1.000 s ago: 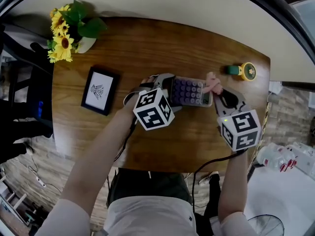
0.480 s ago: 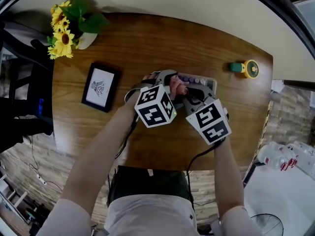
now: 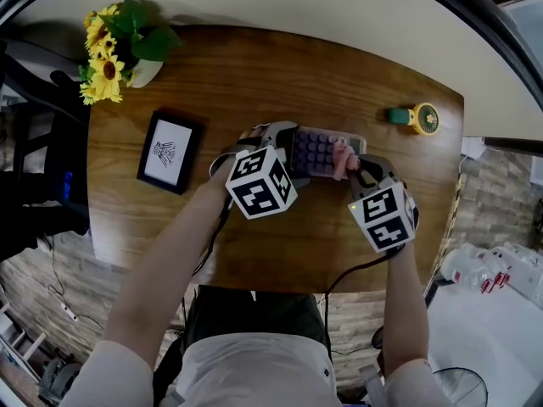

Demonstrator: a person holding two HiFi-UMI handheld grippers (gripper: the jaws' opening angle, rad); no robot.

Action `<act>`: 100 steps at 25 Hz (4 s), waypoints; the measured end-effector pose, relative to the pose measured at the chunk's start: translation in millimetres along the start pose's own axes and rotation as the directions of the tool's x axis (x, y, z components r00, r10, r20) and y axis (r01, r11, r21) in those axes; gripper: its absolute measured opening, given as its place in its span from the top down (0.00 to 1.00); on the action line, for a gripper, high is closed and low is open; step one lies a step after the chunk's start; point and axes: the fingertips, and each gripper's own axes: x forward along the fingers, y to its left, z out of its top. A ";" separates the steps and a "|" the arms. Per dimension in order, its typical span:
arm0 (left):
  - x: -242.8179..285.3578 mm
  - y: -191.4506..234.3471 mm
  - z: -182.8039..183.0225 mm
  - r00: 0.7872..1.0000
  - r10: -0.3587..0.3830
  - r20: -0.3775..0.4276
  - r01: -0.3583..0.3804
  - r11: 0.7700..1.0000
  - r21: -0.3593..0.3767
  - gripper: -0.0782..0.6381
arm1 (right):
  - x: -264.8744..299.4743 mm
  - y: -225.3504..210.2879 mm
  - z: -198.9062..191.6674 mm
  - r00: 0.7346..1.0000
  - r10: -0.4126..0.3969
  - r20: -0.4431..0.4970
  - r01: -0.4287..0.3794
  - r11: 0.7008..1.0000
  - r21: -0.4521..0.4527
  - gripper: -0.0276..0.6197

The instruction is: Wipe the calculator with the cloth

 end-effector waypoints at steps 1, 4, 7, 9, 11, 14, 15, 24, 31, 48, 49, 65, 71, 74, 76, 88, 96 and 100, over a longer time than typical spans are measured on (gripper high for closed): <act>-0.1 -0.3 -0.3 1.000 0.000 -0.001 0.000 1.000 -0.001 0.27 | -3.3 -5.5 -4.8 1.000 -0.010 -0.016 0.010 1.000 0.004 0.91; 0.2 -0.6 -0.4 1.000 -0.002 -0.002 0.002 1.000 0.000 0.27 | -25.3 -36.4 -11.2 0.990 -0.130 -0.052 0.129 0.992 -0.011 0.91; 0.1 0.6 -0.7 1.000 -0.002 -0.001 0.002 1.000 0.001 0.27 | -52.6 -69.5 3.8 0.973 -0.228 0.020 0.226 0.970 0.091 0.91; -0.3 -0.1 -1.2 1.000 -0.003 -0.002 0.003 1.000 -0.001 0.27 | -60.6 -66.1 24.9 0.970 -0.213 0.113 0.196 0.969 0.148 0.91; -0.5 -0.3 -0.6 1.000 -0.004 -0.001 0.004 1.000 -0.001 0.27 | -56.8 -39.5 49.8 0.967 -0.115 0.228 0.078 0.983 0.165 0.91; -0.3 -0.5 0.1 1.000 -0.002 0.001 0.002 1.000 0.000 0.27 | -38.9 17.4 78.7 0.950 0.042 0.310 -0.060 0.997 0.050 0.91; -0.1 -0.2 0.4 1.000 -0.002 0.002 0.002 1.000 0.001 0.27 | -30.4 34.0 83.2 0.951 0.079 0.298 -0.084 0.996 0.004 0.91; 0.2 -0.2 -0.7 1.000 -0.002 0.002 0.002 1.000 0.008 0.27 | 12.3 75.8 72.9 0.968 0.177 0.178 -0.168 0.984 -0.065 0.91; 0.2 -0.5 -0.7 1.000 -0.006 0.003 0.006 1.000 0.008 0.27 | 7.3 67.3 36.0 0.978 0.183 0.098 -0.170 0.977 -0.130 0.91; 2.1 -1.8 -1.7 1.000 -0.002 -0.006 0.002 1.000 -0.002 0.27 | -39.9 -3.3 -71.5 0.995 0.057 -0.086 -0.035 0.969 0.243 0.91; 1.5 -1.8 -2.7 1.000 -0.001 -0.011 0.001 1.000 -0.004 0.27 | -46.6 -7.4 -71.2 0.995 0.050 -0.082 -0.027 0.965 0.260 0.91; -88.8 -3.8 16.2 0.990 0.139 0.021 -0.128 0.955 -0.267 0.27 | -173.0 -50.0 3.0 0.958 -0.131 0.254 0.020 0.916 0.400 0.91; -163.3 4.0 73.6 0.936 0.312 0.164 -0.257 0.922 -0.291 0.32 | -231.7 -50.7 47.1 0.888 -0.214 0.408 0.038 0.917 0.397 0.91; -201.9 3.6 104.8 0.883 0.397 0.251 -0.317 0.898 -0.304 0.40 | -263.4 -48.2 64.6 0.842 -0.250 0.478 0.046 0.916 0.398 0.90; -227.4 1.3 122.6 0.842 0.446 0.302 -0.354 0.881 -0.314 0.42 | -284.2 -45.2 74.2 0.807 -0.271 0.524 0.045 0.914 0.404 0.90; -346.8 -42.4 190.1 0.648 0.575 0.500 -0.514 0.814 -0.271 0.65 | -389.1 -14.5 110.3 0.604 -0.374 0.704 0.030 0.893 0.449 0.90; -386.1 -59.8 203.9 0.599 0.605 0.525 -0.553 0.786 -0.274 0.76 | -412.4 13.5 116.4 0.572 -0.365 0.735 -0.002 0.895 0.446 0.90; -389.6 -66.0 204.2 0.591 0.606 0.533 -0.555 0.784 -0.276 0.83 | -404.7 28.8 115.3 0.596 -0.341 0.727 -0.015 0.900 0.435 0.90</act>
